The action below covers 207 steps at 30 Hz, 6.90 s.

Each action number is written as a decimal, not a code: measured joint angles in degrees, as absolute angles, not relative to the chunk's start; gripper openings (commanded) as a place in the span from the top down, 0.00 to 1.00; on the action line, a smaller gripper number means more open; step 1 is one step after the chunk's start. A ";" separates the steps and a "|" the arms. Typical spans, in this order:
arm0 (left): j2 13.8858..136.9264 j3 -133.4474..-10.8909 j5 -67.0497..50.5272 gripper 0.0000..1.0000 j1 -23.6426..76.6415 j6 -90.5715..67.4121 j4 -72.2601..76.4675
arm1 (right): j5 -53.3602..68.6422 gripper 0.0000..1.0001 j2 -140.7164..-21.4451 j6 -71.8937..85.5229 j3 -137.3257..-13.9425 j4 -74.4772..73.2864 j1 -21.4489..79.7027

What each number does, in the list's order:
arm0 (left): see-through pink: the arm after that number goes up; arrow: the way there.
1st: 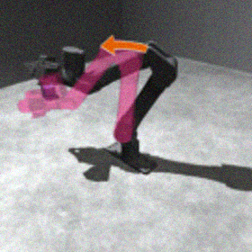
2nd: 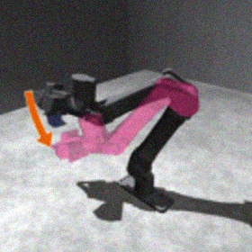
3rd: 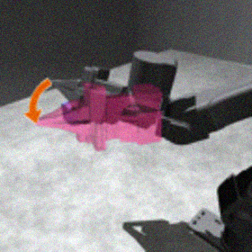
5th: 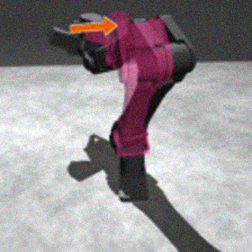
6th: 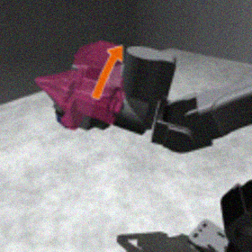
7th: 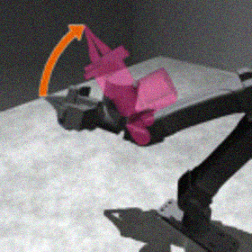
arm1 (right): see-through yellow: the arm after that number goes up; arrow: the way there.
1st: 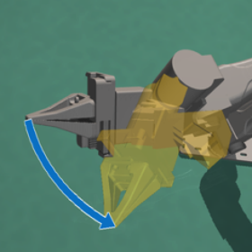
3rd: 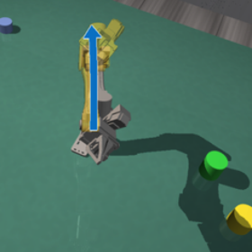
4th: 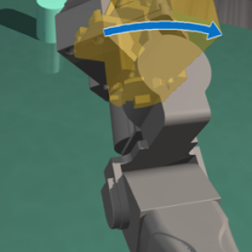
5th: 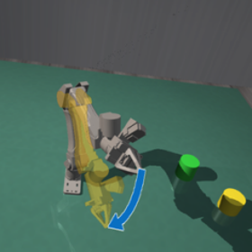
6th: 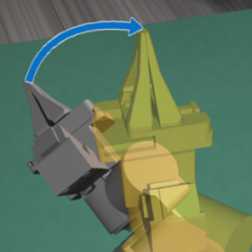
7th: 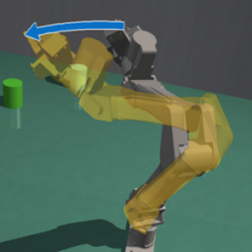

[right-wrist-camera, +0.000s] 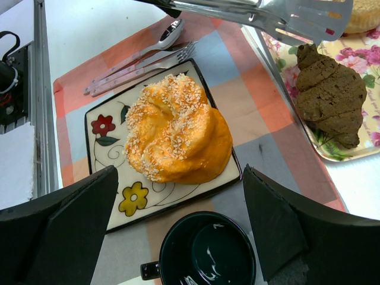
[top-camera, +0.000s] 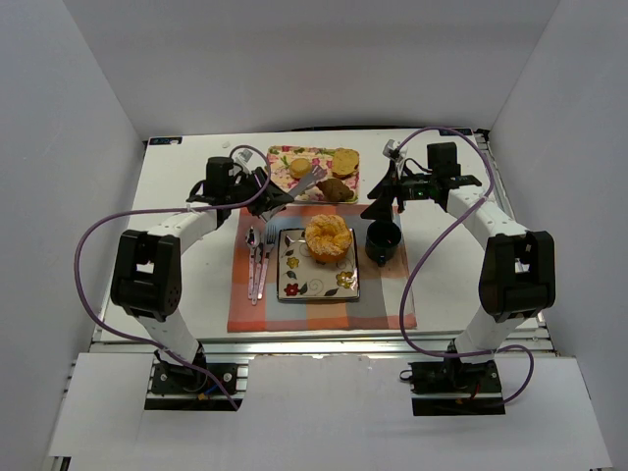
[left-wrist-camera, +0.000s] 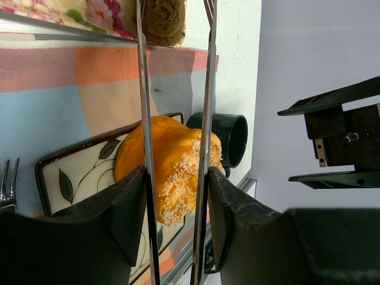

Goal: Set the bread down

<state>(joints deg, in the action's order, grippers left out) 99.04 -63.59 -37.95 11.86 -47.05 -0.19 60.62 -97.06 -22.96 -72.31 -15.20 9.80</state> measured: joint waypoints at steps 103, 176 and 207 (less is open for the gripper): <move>47.79 -34.48 -36.71 0.42 4.14 -47.88 -39.55 | 61.67 0.11 -96.66 -22.94 -71.33 -15.14 8.99; 79.83 -33.89 -4.23 0.46 -12.88 1.26 1.34 | 61.45 0.11 -95.92 -26.00 -71.37 -18.17 8.99; 54.74 -30.41 -6.00 0.02 -15.70 -15.51 4.78 | 34.92 0.11 -95.94 -10.15 -74.56 -11.73 9.82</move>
<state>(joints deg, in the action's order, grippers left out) 54.74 -30.41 -6.00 -15.70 -15.51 4.78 34.92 -95.94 -10.15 -74.56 -11.73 9.82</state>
